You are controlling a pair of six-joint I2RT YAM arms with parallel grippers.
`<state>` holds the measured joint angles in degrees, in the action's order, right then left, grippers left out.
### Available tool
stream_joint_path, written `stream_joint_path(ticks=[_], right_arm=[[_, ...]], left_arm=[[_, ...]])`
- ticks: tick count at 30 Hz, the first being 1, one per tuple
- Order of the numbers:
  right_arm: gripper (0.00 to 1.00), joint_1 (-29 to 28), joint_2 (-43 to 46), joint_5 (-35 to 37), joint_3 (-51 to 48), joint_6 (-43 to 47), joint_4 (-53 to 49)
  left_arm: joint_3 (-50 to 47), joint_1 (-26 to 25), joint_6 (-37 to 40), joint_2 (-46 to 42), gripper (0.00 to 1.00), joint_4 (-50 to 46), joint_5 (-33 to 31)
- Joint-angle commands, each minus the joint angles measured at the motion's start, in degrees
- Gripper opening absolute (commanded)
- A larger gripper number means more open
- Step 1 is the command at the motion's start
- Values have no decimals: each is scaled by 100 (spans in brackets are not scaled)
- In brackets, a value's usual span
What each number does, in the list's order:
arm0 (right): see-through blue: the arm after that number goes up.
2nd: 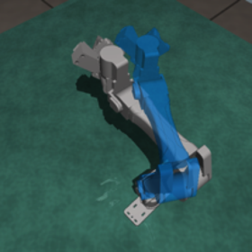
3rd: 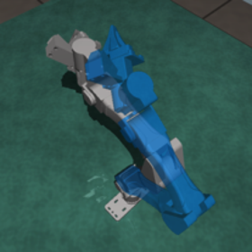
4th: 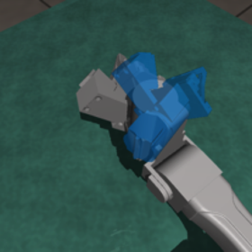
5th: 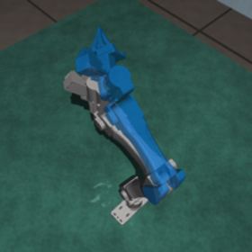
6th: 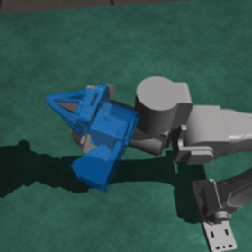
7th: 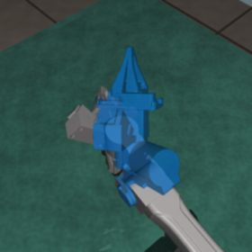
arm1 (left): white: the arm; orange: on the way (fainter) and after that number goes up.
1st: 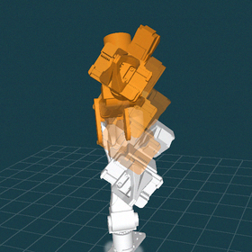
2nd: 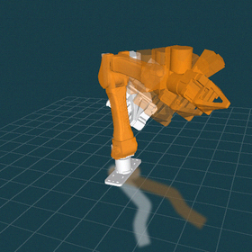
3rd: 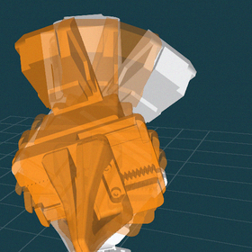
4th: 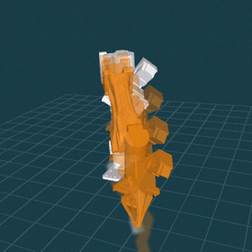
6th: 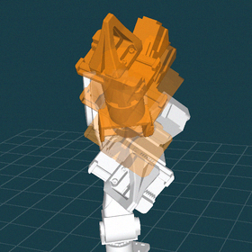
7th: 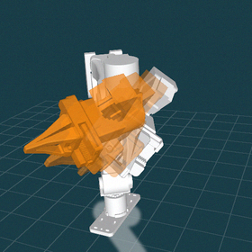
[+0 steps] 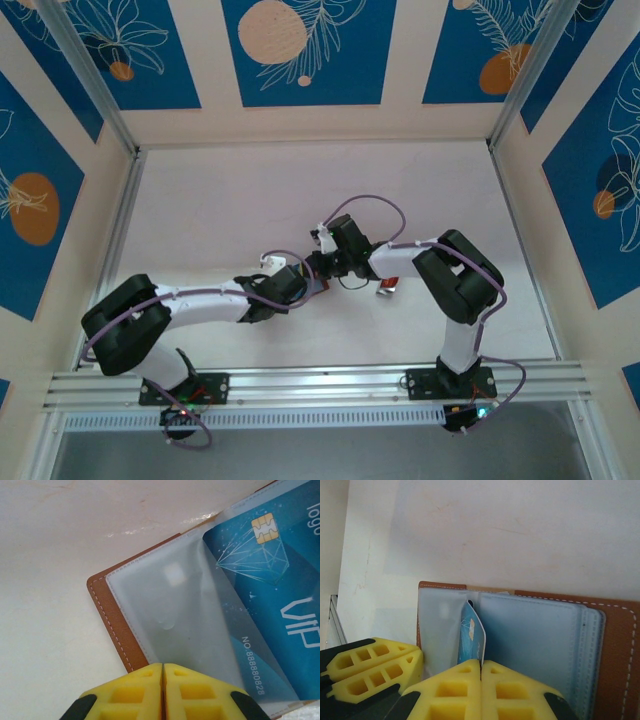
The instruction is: Put the credit cards into the card holder
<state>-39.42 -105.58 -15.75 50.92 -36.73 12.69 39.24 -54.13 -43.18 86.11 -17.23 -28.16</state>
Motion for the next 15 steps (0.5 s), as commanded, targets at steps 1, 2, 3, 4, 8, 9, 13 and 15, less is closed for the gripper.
stream_joint_path(ticks=[1,2,3,4,8,9,13,15], right_arm=[[0,-116,-217,-294,63,212,-302],[0,-119,-226,-297,92,240,-363],[0,-119,-213,-297,111,266,-424],[0,-114,-202,-304,104,280,-455],[0,-110,-123,-312,59,382,-614],[0,-103,-97,-278,57,409,-659],[0,-66,-28,-314,34,462,-706],[0,-49,-33,-298,99,525,-801]], left_arm=[[-112,53,-112,99,10,-130,-47],[-118,57,-120,97,10,-127,-46],[-118,59,-121,98,10,-123,-53],[-115,64,-121,99,10,-135,-51],[-127,60,-119,93,10,-105,-48],[-125,60,-113,104,10,-102,-37],[-116,69,-103,126,10,-87,-27],[-106,69,-103,117,10,-87,-26]])
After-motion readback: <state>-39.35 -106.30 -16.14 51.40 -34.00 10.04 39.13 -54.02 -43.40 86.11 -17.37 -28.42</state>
